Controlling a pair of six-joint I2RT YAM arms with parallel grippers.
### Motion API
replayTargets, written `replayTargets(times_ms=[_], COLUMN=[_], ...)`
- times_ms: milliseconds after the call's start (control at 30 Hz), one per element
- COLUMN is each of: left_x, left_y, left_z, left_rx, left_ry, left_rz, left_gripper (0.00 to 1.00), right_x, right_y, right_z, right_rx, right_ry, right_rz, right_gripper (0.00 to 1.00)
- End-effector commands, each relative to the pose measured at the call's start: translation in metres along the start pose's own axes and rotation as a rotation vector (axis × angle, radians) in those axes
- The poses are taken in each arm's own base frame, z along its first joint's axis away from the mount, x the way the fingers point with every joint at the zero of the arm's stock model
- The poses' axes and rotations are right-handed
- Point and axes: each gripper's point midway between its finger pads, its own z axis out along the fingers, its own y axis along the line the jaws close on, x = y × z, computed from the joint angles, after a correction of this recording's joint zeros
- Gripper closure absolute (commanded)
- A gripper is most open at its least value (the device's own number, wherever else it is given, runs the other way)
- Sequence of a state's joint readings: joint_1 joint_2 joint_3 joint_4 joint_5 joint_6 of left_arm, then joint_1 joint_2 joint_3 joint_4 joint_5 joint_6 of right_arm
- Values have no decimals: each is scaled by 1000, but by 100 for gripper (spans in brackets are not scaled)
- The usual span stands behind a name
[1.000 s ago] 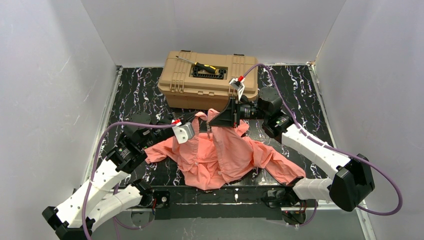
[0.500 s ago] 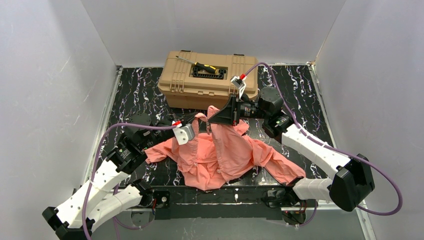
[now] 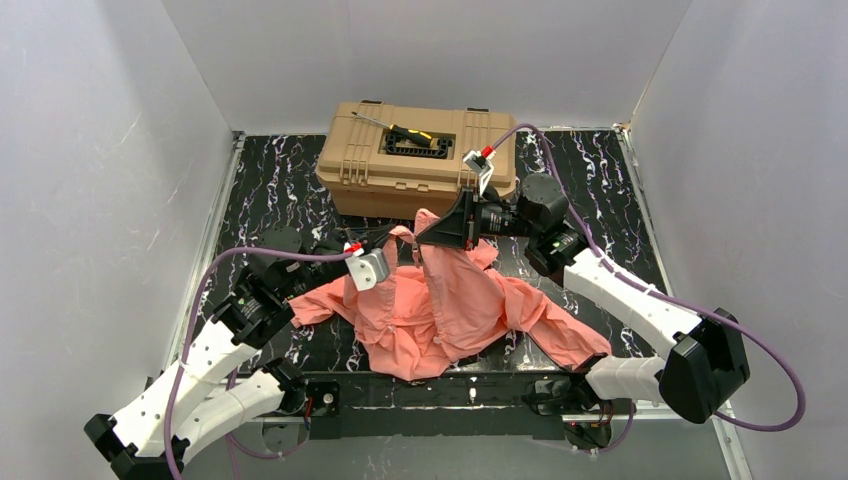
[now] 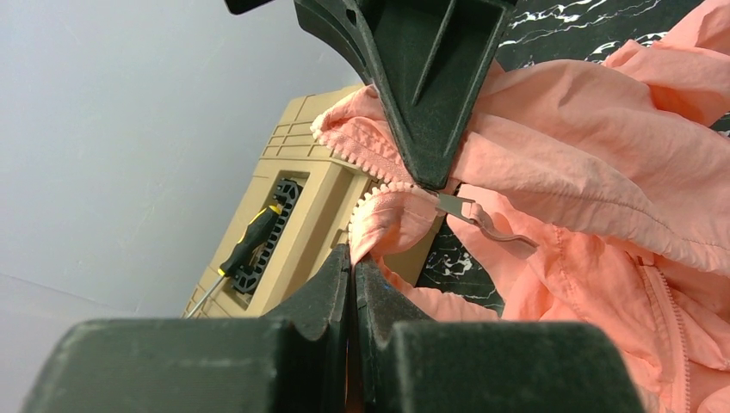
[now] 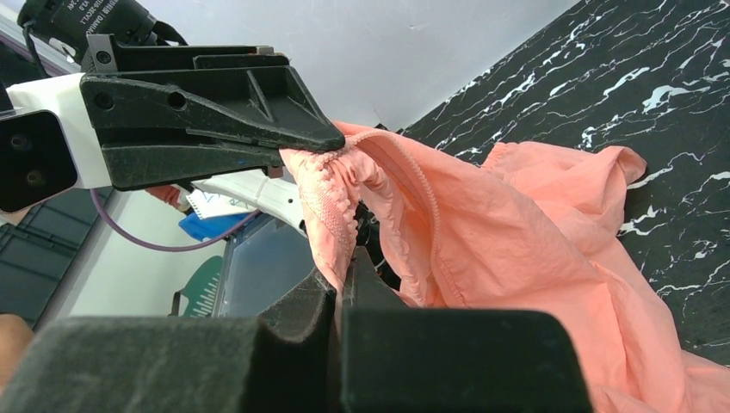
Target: Zip up the jacket
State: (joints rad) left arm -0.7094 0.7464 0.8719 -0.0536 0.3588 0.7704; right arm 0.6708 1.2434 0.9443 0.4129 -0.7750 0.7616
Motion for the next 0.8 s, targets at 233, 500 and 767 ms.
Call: replayTargets(times_ms=[233, 500, 767], left_x=[-10, -9, -6], left_y=[10, 9, 3], left_z=[-2, -1, -1], left_rx=[-46, -38, -16], left_ry=[-30, -28, -25], left_rz=[-17, -26, -9], left_gripper=[100, 100, 100], right_x=[7, 3, -8], right_y=[8, 14, 19], right_z=[-10, -4, 2], right_rx=[2, -28, -54], right_ry=[14, 23, -8], right_rz=[-47, -58, -64], right_gripper=[99, 99, 99])
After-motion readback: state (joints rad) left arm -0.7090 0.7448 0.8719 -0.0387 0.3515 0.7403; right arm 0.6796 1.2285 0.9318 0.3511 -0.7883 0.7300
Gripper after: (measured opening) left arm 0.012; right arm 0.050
